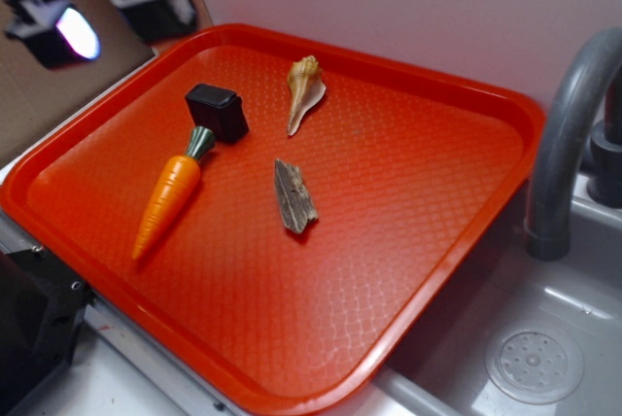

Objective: Grab the wood chip.

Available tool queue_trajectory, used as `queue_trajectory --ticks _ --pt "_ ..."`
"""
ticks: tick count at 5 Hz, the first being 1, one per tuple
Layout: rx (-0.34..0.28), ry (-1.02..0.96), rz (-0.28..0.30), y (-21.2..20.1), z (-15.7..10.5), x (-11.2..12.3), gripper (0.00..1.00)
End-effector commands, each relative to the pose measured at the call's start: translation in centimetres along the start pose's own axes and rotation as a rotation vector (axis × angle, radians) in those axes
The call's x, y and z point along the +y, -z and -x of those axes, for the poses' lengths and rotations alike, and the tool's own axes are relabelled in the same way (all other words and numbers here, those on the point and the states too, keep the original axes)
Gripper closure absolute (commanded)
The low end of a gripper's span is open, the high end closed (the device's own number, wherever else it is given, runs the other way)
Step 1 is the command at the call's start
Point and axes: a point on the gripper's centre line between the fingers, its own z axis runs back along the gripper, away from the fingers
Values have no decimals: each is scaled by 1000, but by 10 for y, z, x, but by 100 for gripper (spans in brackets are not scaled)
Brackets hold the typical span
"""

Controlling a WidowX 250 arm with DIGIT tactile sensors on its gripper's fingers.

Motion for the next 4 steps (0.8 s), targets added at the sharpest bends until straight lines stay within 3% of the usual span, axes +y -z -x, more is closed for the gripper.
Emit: queue_trajectory --ticks 1,2,4 --pt "-31 36 -44 58 -6 -30 0" --pt "-34 71 -89 84 -2 -37 0" --pt "-21 103 -139 116 6 -29 0"
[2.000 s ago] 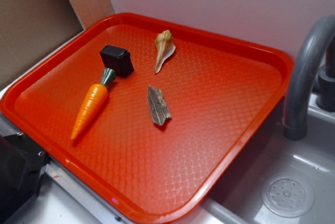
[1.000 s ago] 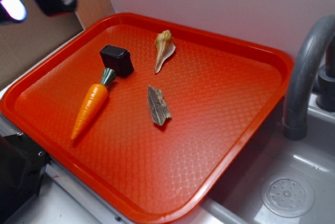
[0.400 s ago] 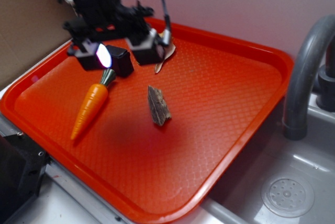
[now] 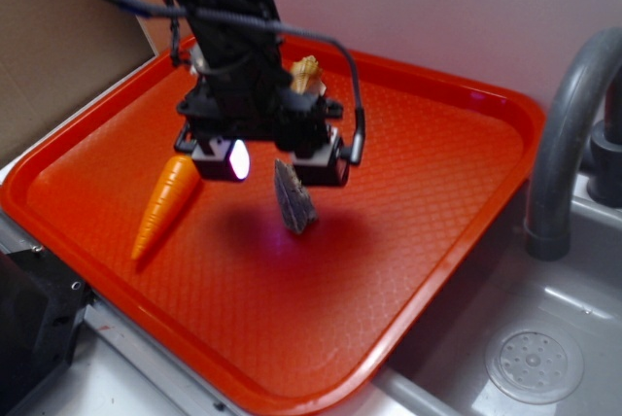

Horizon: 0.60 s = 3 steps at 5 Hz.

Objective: Grab the wood chip.

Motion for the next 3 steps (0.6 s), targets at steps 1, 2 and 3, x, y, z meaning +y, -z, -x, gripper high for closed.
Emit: queue_trajectory --ticks 1,2,3 --pt "9 3 -27 24 -1 2 0" --pt "12 30 -9 31 -1 -3 0" --pt "4 61 3 36 0 -2 0"
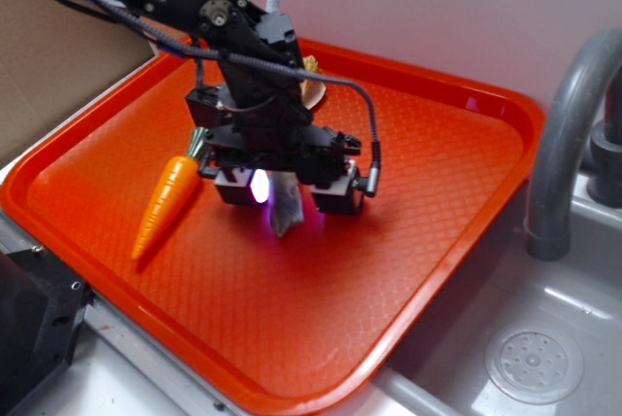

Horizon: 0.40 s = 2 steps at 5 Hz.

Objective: Grab the wood chip.

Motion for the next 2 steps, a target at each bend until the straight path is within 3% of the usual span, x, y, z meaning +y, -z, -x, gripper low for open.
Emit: queue_trajectory --ticks 1,2 --pt "-17 40 2 6 6 8 100" --pt "-20 30 0 1 7 13 100"
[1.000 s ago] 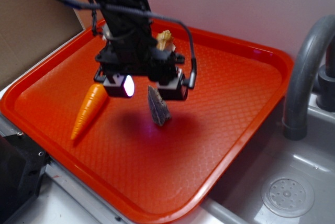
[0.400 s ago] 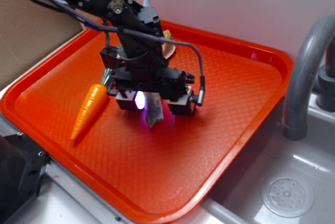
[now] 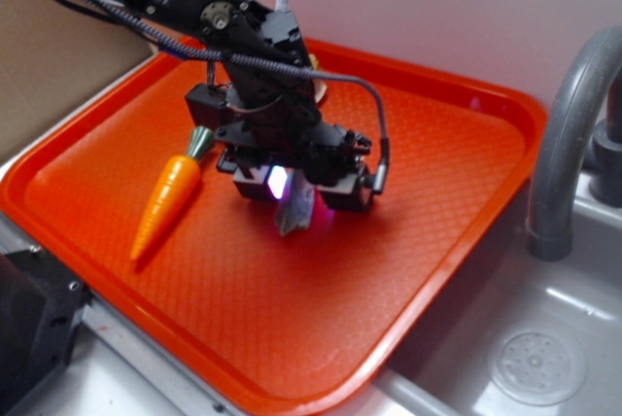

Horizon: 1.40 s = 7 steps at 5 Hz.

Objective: Grab the wood chip.

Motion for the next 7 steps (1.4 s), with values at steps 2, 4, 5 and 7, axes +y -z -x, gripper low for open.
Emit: queue_trajectory --ticks 2,4,5,7 --pt "39 -147 -83 -45 -12 36 100" --pt "40 -65 22 -140 -22 46 100" --pt "71 37 100 -184 -14 56 100" --pt "62 31 145 -211 -15 70 100"
